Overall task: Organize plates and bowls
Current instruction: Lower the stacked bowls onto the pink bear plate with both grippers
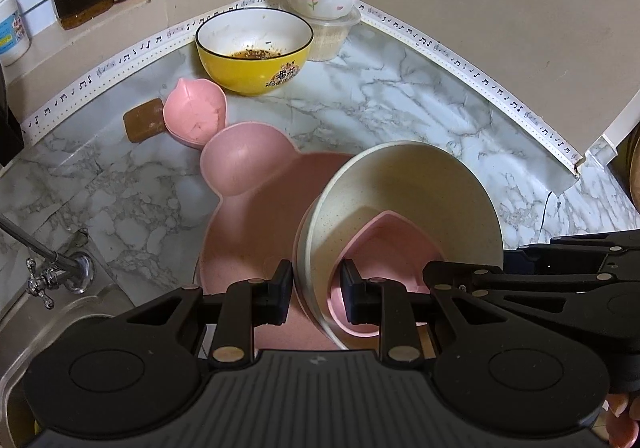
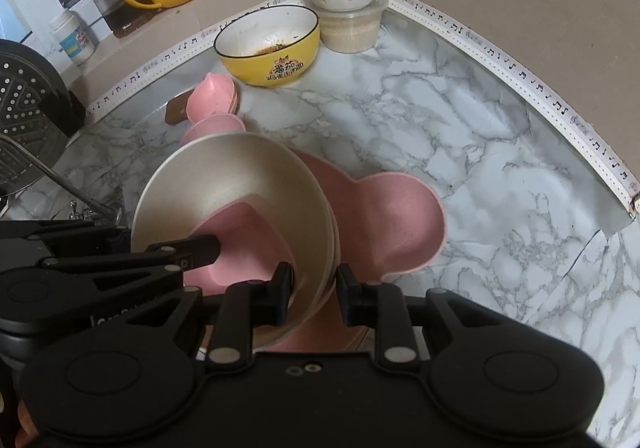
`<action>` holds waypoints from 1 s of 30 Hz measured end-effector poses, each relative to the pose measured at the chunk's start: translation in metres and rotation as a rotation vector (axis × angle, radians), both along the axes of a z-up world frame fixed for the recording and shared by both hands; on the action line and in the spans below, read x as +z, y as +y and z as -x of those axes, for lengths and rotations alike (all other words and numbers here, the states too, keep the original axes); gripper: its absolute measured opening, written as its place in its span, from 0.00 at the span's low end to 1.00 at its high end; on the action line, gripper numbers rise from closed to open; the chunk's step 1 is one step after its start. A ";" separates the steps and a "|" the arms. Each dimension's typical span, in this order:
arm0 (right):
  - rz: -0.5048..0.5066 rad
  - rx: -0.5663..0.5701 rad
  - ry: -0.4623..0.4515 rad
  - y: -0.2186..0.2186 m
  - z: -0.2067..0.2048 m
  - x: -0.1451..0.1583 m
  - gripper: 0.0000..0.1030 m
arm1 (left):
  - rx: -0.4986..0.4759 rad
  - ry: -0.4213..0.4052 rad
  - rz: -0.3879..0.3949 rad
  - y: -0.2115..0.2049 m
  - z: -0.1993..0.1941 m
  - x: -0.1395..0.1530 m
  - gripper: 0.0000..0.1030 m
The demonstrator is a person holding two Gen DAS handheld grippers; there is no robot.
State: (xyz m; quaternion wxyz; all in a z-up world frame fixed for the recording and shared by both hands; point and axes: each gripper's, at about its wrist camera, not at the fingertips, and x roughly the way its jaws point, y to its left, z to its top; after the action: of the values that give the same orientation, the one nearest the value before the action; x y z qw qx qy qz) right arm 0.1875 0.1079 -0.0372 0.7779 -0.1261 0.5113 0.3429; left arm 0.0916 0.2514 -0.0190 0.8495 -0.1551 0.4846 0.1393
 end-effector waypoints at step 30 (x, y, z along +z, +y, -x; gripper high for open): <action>-0.045 0.009 -0.057 -0.013 0.011 0.015 0.27 | 0.009 -0.066 -0.028 -0.005 0.017 0.015 0.28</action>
State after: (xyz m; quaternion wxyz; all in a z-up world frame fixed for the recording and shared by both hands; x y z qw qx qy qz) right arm 0.1769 0.0947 -0.0222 0.7933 -0.1203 0.4805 0.3540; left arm 0.0744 0.2468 -0.0038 0.8665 -0.1498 0.4537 0.1446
